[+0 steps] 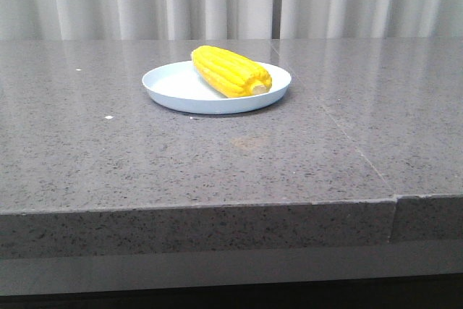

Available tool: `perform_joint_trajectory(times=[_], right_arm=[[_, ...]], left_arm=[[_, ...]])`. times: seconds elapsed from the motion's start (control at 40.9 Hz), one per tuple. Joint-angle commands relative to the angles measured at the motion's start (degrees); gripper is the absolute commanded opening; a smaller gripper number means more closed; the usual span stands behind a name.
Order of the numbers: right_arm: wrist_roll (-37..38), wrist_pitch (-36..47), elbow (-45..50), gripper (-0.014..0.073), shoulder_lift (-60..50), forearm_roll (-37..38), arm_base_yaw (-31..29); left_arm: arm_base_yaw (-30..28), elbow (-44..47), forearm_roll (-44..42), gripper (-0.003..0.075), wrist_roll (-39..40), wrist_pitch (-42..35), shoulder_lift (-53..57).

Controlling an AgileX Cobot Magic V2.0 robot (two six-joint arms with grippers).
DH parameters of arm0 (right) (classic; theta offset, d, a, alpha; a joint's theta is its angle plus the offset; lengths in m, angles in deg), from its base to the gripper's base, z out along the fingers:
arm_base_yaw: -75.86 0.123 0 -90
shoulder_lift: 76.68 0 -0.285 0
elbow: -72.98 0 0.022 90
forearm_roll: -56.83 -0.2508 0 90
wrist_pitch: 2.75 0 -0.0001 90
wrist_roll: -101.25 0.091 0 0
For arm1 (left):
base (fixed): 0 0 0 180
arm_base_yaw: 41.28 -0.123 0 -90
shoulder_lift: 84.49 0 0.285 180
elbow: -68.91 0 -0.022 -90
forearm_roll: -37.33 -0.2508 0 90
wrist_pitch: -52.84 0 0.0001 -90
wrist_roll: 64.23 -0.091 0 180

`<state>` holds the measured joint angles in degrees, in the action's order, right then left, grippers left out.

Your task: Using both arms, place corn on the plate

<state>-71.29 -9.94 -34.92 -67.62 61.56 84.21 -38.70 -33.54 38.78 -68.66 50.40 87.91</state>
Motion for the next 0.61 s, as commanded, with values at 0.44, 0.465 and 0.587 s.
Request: perform_joint_trajectory(times=[0.44,0.465,0.587], right_arm=[[-0.14,11.05,5.69,-0.0067,-2.59,-5.69,-4.7],[-0.14,11.06,5.69,-0.0067,-2.59,-5.69,-4.76],[-0.14,11.06,5.69,-0.0067,-2.59,-5.69,-4.76]], left_arm=[[-0.14,0.15,0.37,-0.002,0.26,-4.85,1.17],[-0.14,0.15,0.37,-0.002,0.26,-4.85,1.17],[-0.14,0.15,0.37,-0.002,0.26,-4.85,1.17]])
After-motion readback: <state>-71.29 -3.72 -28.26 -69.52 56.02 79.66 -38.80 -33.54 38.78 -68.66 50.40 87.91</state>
